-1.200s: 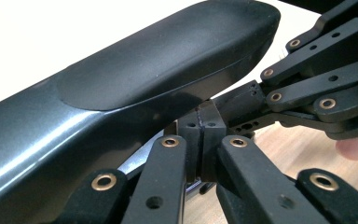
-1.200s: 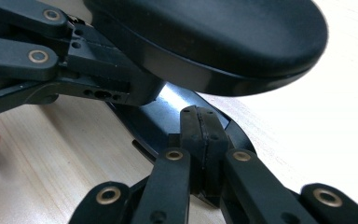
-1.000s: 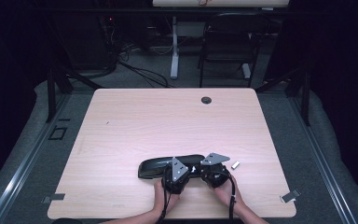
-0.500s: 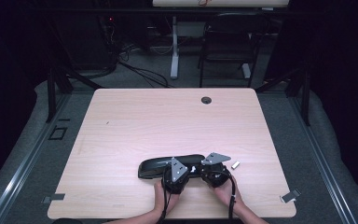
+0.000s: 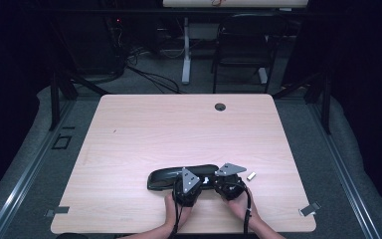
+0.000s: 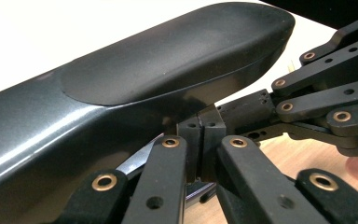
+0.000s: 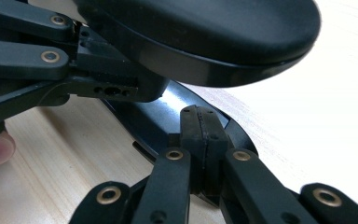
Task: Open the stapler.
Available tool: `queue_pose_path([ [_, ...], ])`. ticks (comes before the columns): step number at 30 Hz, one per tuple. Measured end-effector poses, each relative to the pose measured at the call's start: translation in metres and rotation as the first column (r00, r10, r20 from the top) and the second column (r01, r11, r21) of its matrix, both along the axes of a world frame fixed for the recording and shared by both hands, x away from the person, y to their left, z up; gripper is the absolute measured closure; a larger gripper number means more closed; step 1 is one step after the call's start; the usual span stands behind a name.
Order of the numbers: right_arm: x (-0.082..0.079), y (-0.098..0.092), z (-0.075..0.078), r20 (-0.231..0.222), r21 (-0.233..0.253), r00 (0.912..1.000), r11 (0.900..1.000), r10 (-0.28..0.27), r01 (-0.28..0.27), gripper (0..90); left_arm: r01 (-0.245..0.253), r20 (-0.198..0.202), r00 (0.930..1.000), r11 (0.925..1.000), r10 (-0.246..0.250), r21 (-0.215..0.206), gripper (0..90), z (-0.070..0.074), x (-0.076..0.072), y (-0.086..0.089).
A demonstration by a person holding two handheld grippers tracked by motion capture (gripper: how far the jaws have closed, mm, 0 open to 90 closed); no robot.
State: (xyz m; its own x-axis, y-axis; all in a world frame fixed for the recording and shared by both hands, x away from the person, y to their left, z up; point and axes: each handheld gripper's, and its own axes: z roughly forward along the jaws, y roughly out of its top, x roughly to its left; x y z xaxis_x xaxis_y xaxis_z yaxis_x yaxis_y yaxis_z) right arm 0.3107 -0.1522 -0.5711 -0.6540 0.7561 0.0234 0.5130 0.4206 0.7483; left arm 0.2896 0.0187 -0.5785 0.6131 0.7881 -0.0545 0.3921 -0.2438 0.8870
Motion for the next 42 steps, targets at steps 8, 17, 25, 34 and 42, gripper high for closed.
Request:
queue_pose_path([
  [8, -0.0009, 0.0031, -0.0003, 0.004, 0.001, 0.9999, 1.000, 0.012, -0.012, 90.0, -0.006, -0.001, 1.0000, 1.0000, 0.006, -0.001, 90.0, 0.0001, 0.0041, 0.0034],
  [17, -0.0018, 0.0034, -0.0008, 0.010, 0.003, 1.0000, 1.000, 0.001, -0.001, 90.0, 0.037, -0.004, 0.9993, 0.9991, -0.037, -0.020, 90.0, 0.0002, 0.0049, -0.0017],
  [25, -0.0027, 0.0052, -0.0023, 0.026, 0.006, 0.9996, 1.000, -0.012, 0.012, 90.0, 0.015, -0.013, 0.9998, 0.9990, -0.015, -0.041, 90.0, -0.0005, 0.0071, -0.0050],
  [34, -0.0009, 0.0034, -0.0023, 0.009, 0.025, 0.9999, 1.000, -0.013, 0.012, 90.0, 0.024, 0.001, 0.9997, 0.9992, -0.024, -0.031, 90.0, -0.0007, 0.0078, -0.0045],
  [42, -0.0001, 0.0029, -0.0021, 0.009, 0.023, 1.0000, 1.000, -0.004, 0.004, 90.0, 0.032, -0.002, 0.9995, 0.9988, -0.032, -0.037, 90.0, -0.0015, 0.0089, -0.0046],
])
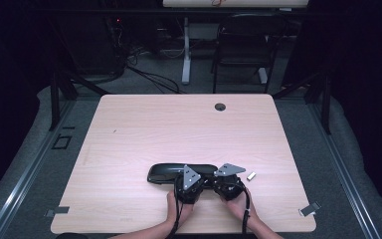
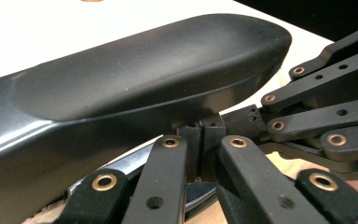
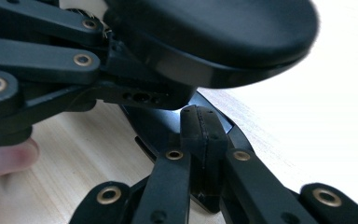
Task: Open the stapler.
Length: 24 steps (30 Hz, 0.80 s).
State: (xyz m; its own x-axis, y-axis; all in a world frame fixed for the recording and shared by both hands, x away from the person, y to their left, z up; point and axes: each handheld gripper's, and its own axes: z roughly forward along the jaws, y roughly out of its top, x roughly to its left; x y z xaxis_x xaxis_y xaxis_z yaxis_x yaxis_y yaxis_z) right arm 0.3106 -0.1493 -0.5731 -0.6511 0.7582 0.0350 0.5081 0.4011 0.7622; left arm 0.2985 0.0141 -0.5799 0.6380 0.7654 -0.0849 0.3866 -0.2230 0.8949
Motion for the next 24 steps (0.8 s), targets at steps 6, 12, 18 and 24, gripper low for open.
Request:
queue_pose_path([
  [6, 0.0019, -0.0037, -0.0005, 0.001, 0.006, 0.9997, 1.000, -0.025, 0.025, 90.0, 0.033, -0.006, 0.9994, 0.9993, -0.033, 0.016, 90.0, 0.0016, 0.0002, -0.0023],
  [12, 0.0002, -0.0025, -0.0014, 0.021, -0.004, 0.9995, 1.000, -0.023, 0.023, 90.0, -0.005, 0.002, 1.0000, 1.0000, 0.005, 0.008, 90.0, 0.0008, -0.0009, -0.0031],
  [18, -0.0001, -0.0023, -0.0011, 0.017, -0.004, 0.9997, 1.000, -0.016, 0.016, 90.0, -0.002, -0.002, 1.0000, 1.0000, 0.002, 0.001, 90.0, 0.0007, -0.0003, -0.0015],
  [24, -0.0006, -0.0019, -0.0007, 0.023, -0.020, 0.9997, 1.000, 0.000, 0.001, 90.0, -0.011, -0.003, 0.9999, 0.9999, 0.011, -0.001, 90.0, 0.0008, 0.0001, -0.0013],
])
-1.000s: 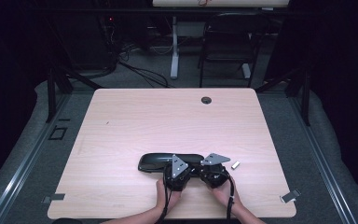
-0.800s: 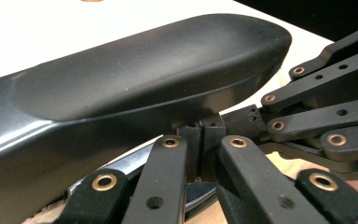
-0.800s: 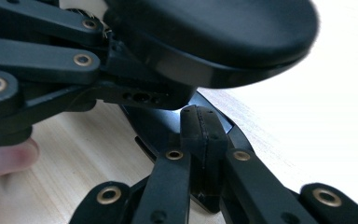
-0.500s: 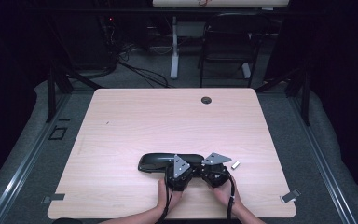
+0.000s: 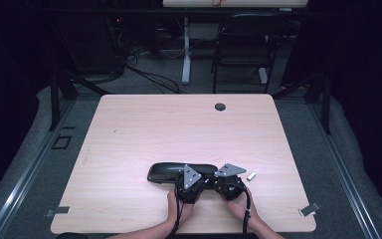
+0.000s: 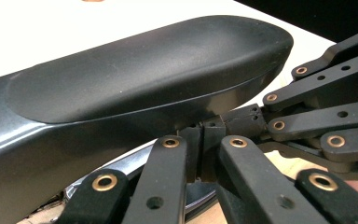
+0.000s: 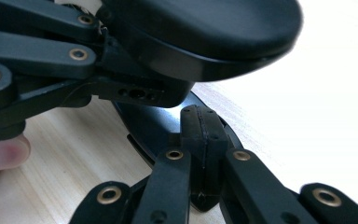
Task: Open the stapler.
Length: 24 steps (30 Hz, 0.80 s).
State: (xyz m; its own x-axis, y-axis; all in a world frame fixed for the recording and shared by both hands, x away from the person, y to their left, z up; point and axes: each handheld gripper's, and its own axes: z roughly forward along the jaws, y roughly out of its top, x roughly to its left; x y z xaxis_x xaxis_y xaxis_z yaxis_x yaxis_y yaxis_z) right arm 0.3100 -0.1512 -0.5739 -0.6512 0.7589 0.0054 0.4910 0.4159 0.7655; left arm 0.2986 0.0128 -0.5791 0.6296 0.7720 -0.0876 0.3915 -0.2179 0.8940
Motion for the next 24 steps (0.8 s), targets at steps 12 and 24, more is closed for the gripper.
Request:
queue_pose_path([
  [12, 0.000, 0.000, -0.001, 0.002, 0.011, 1.0000, 1.000, -0.003, 0.003, 90.0, 0.034, 0.154, 0.9878, 0.9972, -0.023, -0.066, 90.0, 0.030, -0.003, 0.004],
  [24, 0.001, 0.000, 0.001, -0.006, 0.007, 1.0000, 1.000, -0.001, 0.001, 90.0, 0.032, 0.184, 0.9827, 0.9988, -0.025, -0.036, 90.0, 0.056, -0.003, 0.012],
])
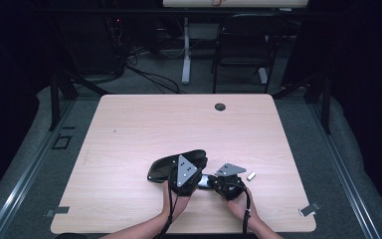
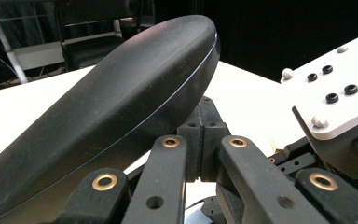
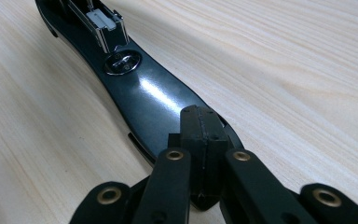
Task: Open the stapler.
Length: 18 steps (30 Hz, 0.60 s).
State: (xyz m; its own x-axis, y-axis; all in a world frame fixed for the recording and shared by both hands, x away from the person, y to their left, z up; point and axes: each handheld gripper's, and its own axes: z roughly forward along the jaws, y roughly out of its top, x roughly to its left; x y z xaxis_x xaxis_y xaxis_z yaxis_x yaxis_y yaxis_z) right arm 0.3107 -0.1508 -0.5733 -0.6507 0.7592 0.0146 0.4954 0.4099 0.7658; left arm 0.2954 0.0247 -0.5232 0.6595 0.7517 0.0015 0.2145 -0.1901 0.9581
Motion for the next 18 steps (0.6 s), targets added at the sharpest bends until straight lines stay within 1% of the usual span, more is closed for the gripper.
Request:
queue_pose_path([
  [2, 0.0002, -0.0002, -0.0001, -0.002, 0.006, 1.0000, 1.000, 0.002, -0.002, 90.0, 0.003, -0.001, 1.0000, 1.0000, -0.003, 0.009, 90.0, 0.0001, 0.0002, -0.0003],
  [4, 0.0004, -0.0007, 0.0005, -0.014, 0.009, 0.9999, 1.000, 0.002, -0.002, 90.0, 0.004, -0.001, 1.0000, 0.9999, -0.004, 0.014, 90.0, 0.0003, 0.0003, -0.0003],
  [5, 0.0005, -0.0010, 0.0012, -0.014, -0.006, 0.9999, 1.000, 0.005, -0.006, 90.0, 0.005, -0.001, 1.0000, 0.9998, -0.005, 0.018, 90.0, 0.0005, 0.0003, -0.0002],
  [7, 0.0007, -0.0002, 0.0017, -0.011, -0.015, 0.9999, 1.000, 0.012, -0.012, 90.0, 0.007, -0.006, 1.0000, 0.9997, -0.007, 0.022, 90.0, 0.0010, 0.0005, 0.0003],
  [9, 0.0015, -0.0004, 0.0021, -0.018, -0.012, 0.9998, 1.000, 0.012, -0.012, 90.0, 0.009, -0.017, 0.9998, 0.9997, -0.008, 0.023, 90.0, 0.0011, 0.0011, 0.0016],
  [10, 0.0016, 0.0002, 0.0020, -0.021, -0.003, 0.9997, 1.000, 0.011, -0.011, 90.0, 0.009, -0.022, 0.9997, 0.9998, -0.008, 0.016, 90.0, 0.0008, 0.0018, 0.0022],
  [13, 0.0018, 0.0010, 0.0037, -0.017, -0.030, 0.9997, 0.999, 0.019, -0.020, 90.0, 0.004, -0.054, 0.9985, 0.9999, -0.003, 0.014, 90.0, 0.0006, 0.0047, 0.0047],
  [15, 0.0022, 0.0010, 0.0037, -0.018, -0.023, 0.9997, 1.000, 0.017, -0.017, 90.0, -0.001, -0.073, 0.9973, 0.9999, 0.002, 0.012, 90.0, 0.0011, 0.0069, 0.0066],
  [16, 0.0028, 0.0005, 0.0042, -0.022, -0.026, 0.9995, 0.999, 0.022, -0.023, 90.0, -0.003, -0.078, 0.9969, 0.9999, 0.004, 0.011, 90.0, 0.0016, 0.0077, 0.0071],
  [18, 0.0033, 0.0006, 0.0042, -0.023, -0.017, 0.9995, 1.000, 0.021, -0.022, 90.0, -0.002, -0.077, 0.9970, 1.0000, 0.003, 0.008, 90.0, 0.0030, 0.0086, 0.0081],
])
